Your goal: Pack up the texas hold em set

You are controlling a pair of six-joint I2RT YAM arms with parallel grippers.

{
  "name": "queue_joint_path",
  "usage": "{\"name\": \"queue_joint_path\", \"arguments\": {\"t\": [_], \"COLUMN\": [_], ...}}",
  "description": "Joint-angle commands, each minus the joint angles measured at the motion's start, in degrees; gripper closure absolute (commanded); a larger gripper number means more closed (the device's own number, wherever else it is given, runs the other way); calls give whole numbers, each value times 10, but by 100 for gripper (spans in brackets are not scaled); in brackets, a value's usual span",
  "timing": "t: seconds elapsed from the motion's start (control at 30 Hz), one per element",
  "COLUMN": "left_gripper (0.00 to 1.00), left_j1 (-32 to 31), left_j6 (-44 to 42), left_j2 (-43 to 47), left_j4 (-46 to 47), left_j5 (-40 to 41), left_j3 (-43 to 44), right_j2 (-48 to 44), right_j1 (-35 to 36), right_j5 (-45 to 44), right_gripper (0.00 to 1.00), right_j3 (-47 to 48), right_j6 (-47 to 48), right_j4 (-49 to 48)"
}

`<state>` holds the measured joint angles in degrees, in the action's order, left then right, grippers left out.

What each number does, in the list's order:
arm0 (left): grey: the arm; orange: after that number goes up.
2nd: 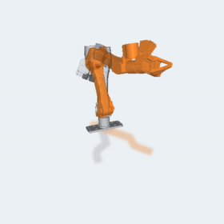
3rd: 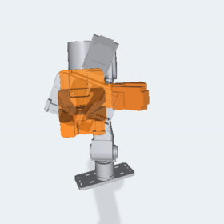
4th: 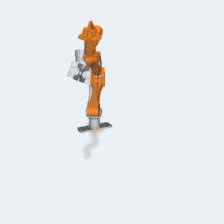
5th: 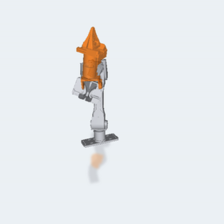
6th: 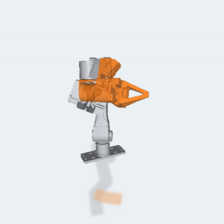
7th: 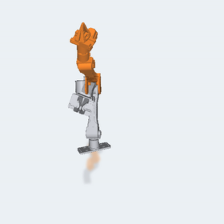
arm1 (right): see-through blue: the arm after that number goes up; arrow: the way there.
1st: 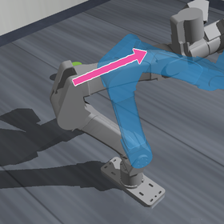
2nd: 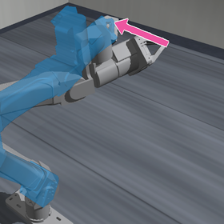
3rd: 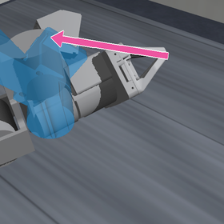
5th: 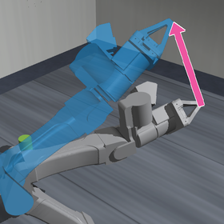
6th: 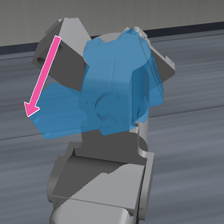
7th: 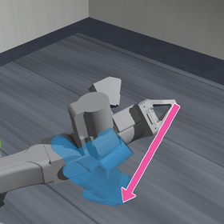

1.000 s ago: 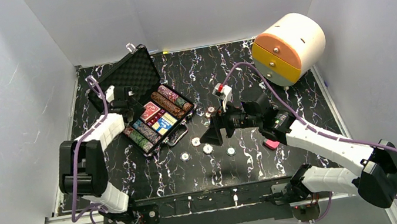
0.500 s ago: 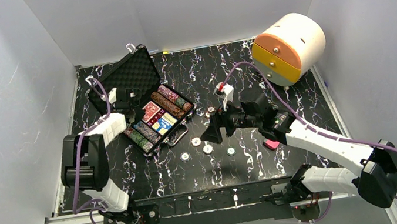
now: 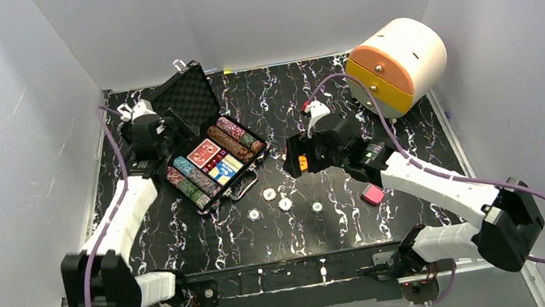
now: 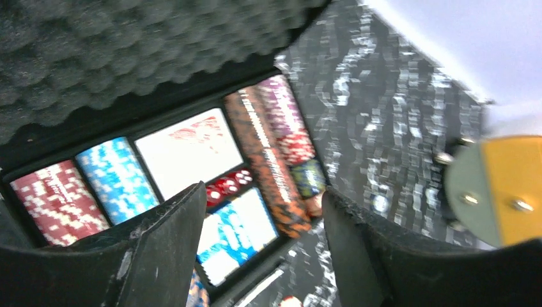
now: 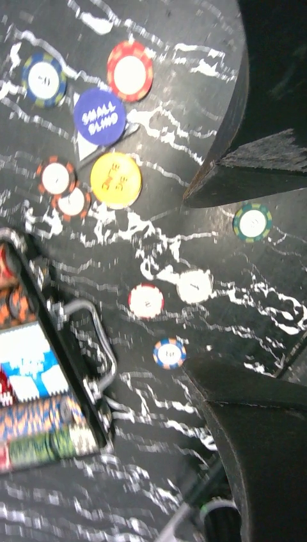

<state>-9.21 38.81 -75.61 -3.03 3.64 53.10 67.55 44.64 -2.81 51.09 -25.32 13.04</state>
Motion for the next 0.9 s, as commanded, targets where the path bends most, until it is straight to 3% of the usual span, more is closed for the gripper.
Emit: {"name": "queue_joint_path", "arguments": {"t": [0.0, 0.2, 0.33, 0.5, 0.73, 0.87], "left_gripper": [30, 9, 2, 2, 2, 2], "left_j1": [1, 1, 1, 1, 1, 1], "left_j6": [-24, -38, -42, -60, -69, -52], "left_j2": [94, 191, 251, 280, 282, 289], "left_j4": [-12, -26, -26, -35, -45, -25], "left_j5": [-113, -204, -234, -244, -243, -264], "left_j3": [-34, -83, -111, -120, -128, -147], "right_j2": [35, 48, 29, 1, -6, 21], "right_j1": [-3, -21, -68, -121, -126, -126], "right_j5": [-130, -262, -278, -276, -222, -133], "right_gripper": [5, 2, 2, 2, 2, 13], "right_j3": [42, 40, 7, -39, -75, -75], "right_j6": [-24, -94, -169, -264, -240, -156], "right_j4": [80, 181, 233, 263, 195, 110]}}
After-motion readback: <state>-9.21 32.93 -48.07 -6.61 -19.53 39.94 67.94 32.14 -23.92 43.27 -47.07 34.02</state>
